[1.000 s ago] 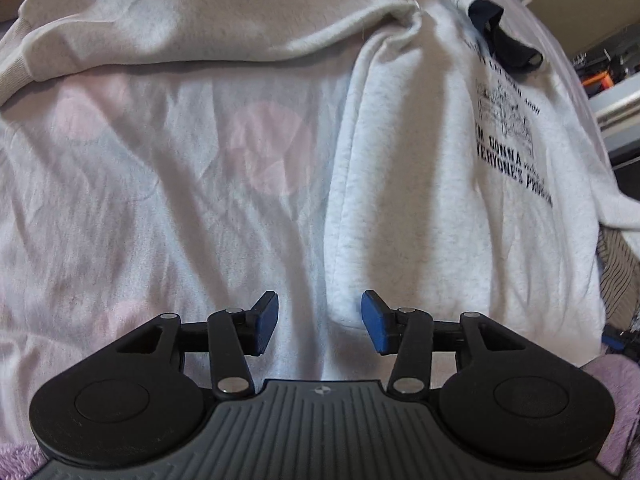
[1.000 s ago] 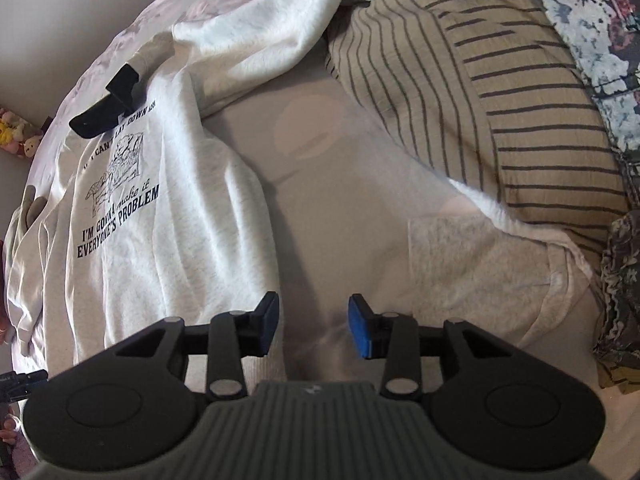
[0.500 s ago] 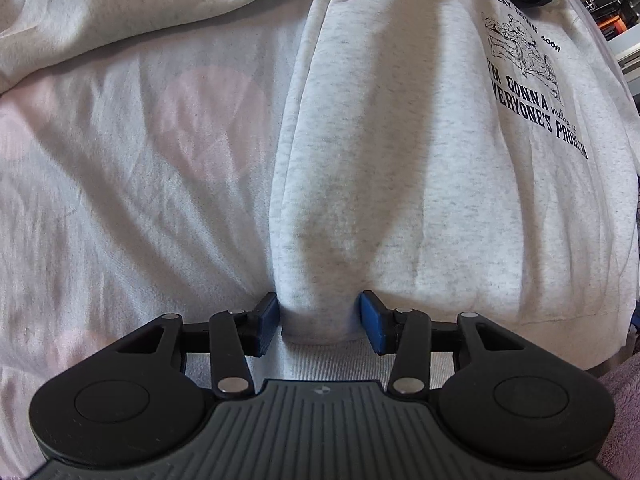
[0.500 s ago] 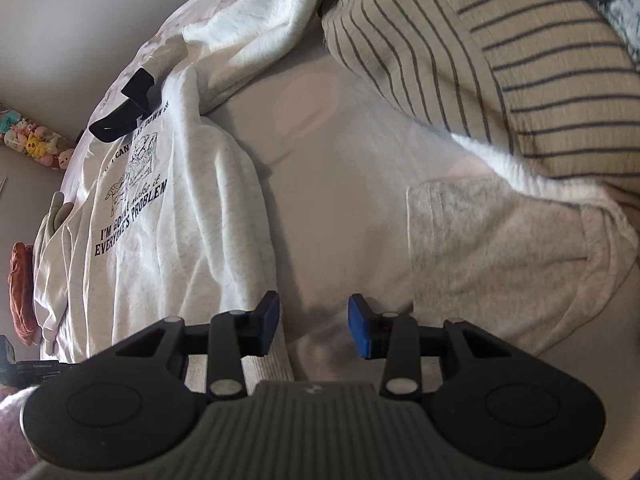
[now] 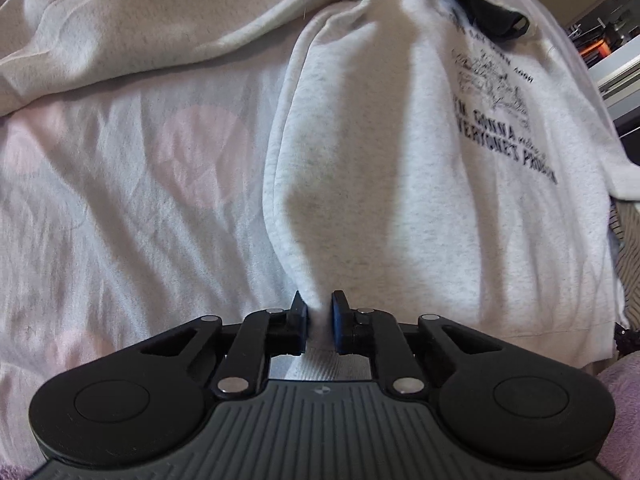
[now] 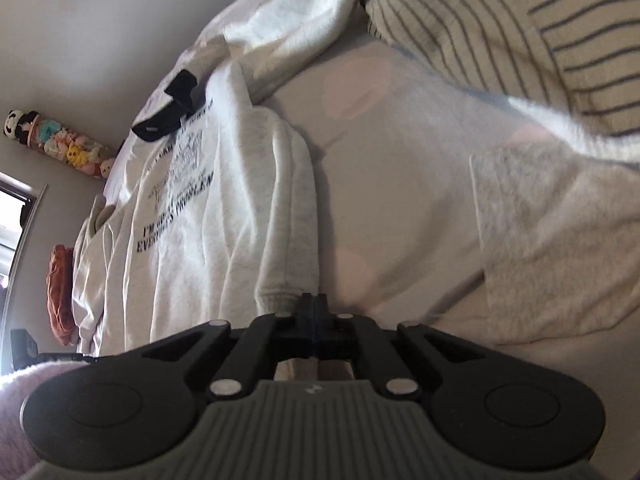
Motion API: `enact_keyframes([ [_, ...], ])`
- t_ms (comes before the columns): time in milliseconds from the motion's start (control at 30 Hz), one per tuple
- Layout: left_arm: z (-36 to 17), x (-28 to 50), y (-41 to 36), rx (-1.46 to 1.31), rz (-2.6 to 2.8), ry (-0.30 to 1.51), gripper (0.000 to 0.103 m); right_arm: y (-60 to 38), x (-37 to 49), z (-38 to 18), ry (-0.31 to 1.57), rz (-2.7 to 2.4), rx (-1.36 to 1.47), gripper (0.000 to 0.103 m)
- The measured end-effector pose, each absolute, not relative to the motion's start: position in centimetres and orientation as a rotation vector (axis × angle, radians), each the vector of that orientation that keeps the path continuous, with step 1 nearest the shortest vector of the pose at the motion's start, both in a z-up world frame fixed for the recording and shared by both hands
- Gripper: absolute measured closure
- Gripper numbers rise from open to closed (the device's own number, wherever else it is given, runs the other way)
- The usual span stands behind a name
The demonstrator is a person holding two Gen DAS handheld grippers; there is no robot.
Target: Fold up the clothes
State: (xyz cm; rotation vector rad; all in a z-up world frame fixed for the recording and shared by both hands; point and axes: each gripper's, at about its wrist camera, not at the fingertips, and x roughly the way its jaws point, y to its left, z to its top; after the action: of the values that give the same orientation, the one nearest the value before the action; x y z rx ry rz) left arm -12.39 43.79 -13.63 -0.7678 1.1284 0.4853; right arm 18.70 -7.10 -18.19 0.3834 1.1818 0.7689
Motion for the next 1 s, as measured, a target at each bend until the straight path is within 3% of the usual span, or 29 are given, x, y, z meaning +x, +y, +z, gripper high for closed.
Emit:
enact_keyframes([
  [133, -12.1, -13.4, 43.9, -0.78, 0.476, 1.07, 0.093, -9.2, 19.6, -14.7, 1.087, 0.76, 0.441, 0.102],
  [167, -12.3, -13.5, 44.0, -0.78, 0.483, 1.074, 0.093, -9.1, 19.6, -14.5, 1.092, 0.763, 0.427, 0.098],
  [267, -13.5, -12.9, 44.1, -0.782, 0.511, 1.114, 0.093, -8.7, 19.8, -14.2, 1.109, 0.772, 0.389, 0.078],
  [300, -14.0, -12.8, 44.1, -0.785, 0.52, 1.133, 0.093, -8.6, 19.8, -14.7, 1.112, 0.77, 0.385, 0.065],
  [733, -16.1, -10.7, 43.9, -0.79, 0.601, 1.247, 0.092, -8.3, 19.1, -21.6, 1.188, 0.783, 0.521, 0.066],
  [800, -16.2, -10.4, 43.7, -0.786, 0.612, 1.253, 0.092, -8.1, 18.9, -22.3, 1.192, 0.792, 0.524, 0.07],
  [867, -16.2, -10.2, 43.6, -0.782, 0.623, 1.256, 0.092, -8.0, 18.7, -22.8, 1.191, 0.795, 0.527, 0.083],
  [1000, -15.3, -10.1, 43.1, -0.748, 0.621, 1.242, 0.094, -8.3, 18.6, -22.5, 1.182, 0.776, 0.553, 0.089],
])
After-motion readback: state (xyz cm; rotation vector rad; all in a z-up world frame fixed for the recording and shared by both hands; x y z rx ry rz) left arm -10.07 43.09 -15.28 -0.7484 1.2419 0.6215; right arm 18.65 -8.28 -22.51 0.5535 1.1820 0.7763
